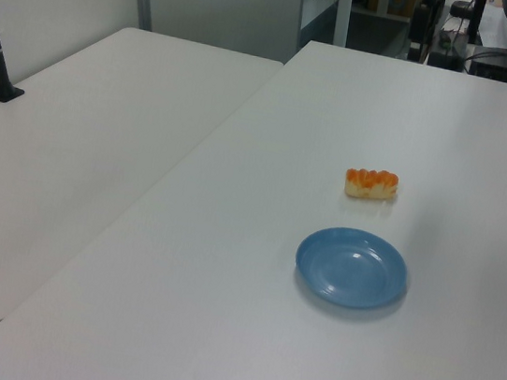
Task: Put the bread on a plate
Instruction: 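Move the open gripper over the orange bread roll and lower it, then close the gripper on the bread roll and lift it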
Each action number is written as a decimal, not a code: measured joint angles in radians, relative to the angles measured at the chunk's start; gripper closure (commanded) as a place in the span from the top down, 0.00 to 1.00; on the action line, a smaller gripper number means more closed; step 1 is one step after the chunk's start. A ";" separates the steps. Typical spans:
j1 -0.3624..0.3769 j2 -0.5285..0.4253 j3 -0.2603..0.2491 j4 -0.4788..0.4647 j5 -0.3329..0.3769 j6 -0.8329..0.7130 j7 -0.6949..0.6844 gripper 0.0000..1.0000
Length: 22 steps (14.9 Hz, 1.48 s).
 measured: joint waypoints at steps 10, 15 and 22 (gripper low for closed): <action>0.000 0.027 0.029 -0.150 -0.035 0.118 -0.090 1.00; 0.001 0.040 0.031 -0.300 -0.106 0.286 -0.188 0.99; 0.007 0.123 0.039 -0.344 -0.124 0.380 -0.266 0.97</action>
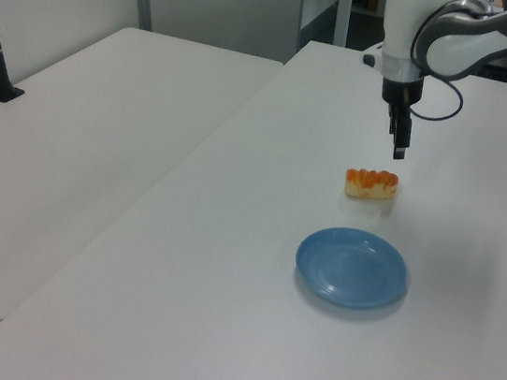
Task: Put the bread on a plate
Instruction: 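Close the gripper on the bread roll and lift it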
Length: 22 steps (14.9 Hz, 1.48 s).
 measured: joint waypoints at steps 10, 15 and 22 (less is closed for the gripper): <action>0.004 0.101 0.020 -0.001 0.000 0.106 0.006 0.97; 0.004 0.137 0.021 -0.001 -0.027 0.132 0.025 0.84; 0.004 0.167 0.033 0.001 -0.038 0.134 0.026 0.26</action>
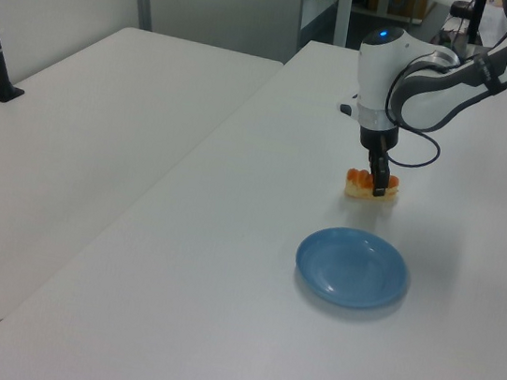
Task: Put the bread on a plate
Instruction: 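Close the gripper on the bread roll and lift it, then carry the held bread roll over the blue plate and lower it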
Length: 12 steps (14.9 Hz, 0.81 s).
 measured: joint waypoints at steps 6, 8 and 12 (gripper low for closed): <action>0.007 -0.028 0.014 0.013 0.000 0.000 0.078 0.27; 0.019 -0.079 0.038 0.013 0.000 -0.028 0.119 0.27; 0.029 -0.188 0.066 0.017 0.000 -0.123 0.243 0.27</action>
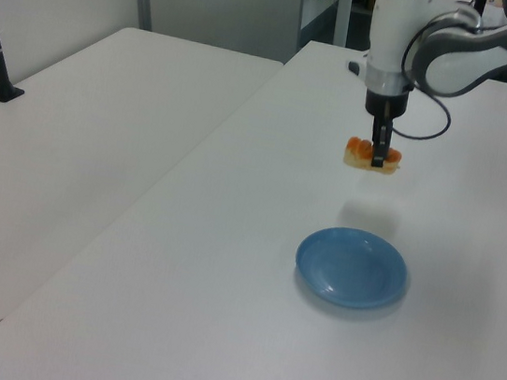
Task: Put the bread on a plate
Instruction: 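Carry the held bread roll over the blue plate and lower it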
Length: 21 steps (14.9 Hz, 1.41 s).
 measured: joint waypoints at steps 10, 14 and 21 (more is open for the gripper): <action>-0.001 -0.185 0.040 0.190 0.138 -0.295 0.175 0.27; 0.002 -0.188 0.152 0.156 0.139 -0.345 0.255 0.27; 0.027 -0.113 0.210 0.075 0.139 -0.259 0.315 0.27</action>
